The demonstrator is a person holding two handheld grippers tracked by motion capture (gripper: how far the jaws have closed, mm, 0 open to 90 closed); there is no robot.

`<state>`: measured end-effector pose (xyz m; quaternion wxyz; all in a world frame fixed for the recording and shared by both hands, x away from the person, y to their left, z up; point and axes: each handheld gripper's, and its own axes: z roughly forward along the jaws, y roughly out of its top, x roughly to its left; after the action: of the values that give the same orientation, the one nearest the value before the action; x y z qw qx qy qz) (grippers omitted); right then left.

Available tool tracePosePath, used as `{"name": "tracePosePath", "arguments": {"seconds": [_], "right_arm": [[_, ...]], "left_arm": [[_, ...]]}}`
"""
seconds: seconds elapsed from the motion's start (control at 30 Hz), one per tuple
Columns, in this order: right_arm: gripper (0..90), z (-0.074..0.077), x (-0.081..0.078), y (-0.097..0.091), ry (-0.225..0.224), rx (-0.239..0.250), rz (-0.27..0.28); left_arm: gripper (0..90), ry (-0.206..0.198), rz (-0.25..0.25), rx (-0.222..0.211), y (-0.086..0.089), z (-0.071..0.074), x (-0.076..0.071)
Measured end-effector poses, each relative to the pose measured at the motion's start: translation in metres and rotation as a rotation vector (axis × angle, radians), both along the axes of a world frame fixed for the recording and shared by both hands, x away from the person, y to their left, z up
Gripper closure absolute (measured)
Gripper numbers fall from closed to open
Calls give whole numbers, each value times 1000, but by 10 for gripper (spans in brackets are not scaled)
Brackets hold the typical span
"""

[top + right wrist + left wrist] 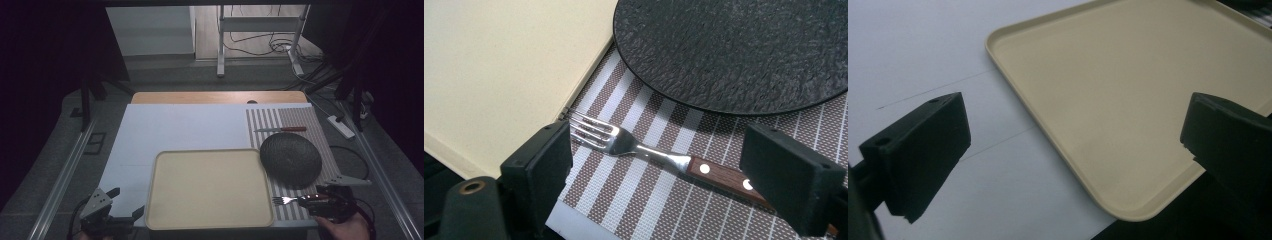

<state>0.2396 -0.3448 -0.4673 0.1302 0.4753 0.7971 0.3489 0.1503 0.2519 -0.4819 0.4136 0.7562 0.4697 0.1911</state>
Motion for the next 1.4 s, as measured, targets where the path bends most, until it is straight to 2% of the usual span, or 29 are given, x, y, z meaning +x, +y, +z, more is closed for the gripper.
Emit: {"name": "tracePosePath", "arguments": {"seconds": [0.13,0.2,0.4,0.83,1.4], "right_arm": [[148,1,0,-4,-1,44,-23],[145,2,-1,-5,-4,50,-33],[131,3,-1,-3,-16,21,-32],[127,6,1,-4,-20,50,-27],[129,8,3,0,-20,42,-12]], "left_arm": [[0,24,3,2,0,0,1],[0,27,1,2,0,0,1],[0,25,-11,15,-1,-1,0],[0,34,-16,16,-2,-1,1],[0,41,-12,3,0,-1,1]]}}
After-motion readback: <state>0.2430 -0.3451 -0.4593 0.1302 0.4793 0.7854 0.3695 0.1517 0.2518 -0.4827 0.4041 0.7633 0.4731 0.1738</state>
